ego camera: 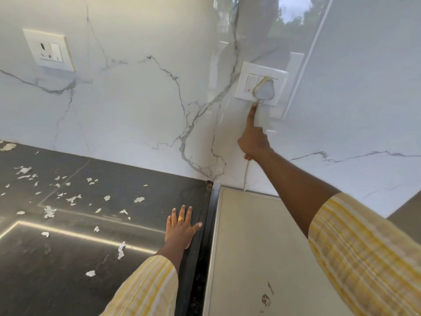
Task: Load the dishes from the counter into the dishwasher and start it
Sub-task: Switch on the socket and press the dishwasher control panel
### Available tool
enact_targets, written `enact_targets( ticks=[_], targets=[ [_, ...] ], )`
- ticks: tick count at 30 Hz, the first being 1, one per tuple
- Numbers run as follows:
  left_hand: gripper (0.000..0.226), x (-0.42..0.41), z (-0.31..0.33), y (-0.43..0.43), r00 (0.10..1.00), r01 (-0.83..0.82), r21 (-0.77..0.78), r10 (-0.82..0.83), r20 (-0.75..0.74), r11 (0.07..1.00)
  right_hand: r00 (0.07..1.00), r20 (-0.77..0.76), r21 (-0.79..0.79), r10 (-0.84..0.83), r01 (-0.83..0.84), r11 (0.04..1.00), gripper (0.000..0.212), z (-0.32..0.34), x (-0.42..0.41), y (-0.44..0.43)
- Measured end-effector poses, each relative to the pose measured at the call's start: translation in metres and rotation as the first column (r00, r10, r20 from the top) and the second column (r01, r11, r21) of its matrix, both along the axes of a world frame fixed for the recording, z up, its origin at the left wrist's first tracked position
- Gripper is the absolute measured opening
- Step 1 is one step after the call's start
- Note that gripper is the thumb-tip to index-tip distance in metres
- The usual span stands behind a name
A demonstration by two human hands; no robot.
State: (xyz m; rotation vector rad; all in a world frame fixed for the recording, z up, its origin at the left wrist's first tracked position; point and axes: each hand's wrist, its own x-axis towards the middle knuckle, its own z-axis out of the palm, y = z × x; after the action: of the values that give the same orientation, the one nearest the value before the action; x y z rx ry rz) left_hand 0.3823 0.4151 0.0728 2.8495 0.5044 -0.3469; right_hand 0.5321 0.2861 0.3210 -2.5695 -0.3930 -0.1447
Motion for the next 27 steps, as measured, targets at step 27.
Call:
enact_targets(
  ticks=[27],
  targets=[
    [0.067,-0.186,-0.022,-0.06,0.966,0.003,-0.071,0.016,0.257,0.997,0.993,-0.116,-0.338,0.015,-0.053,0.939,0.068,-0.215,-0.268,-0.077]
  ],
)
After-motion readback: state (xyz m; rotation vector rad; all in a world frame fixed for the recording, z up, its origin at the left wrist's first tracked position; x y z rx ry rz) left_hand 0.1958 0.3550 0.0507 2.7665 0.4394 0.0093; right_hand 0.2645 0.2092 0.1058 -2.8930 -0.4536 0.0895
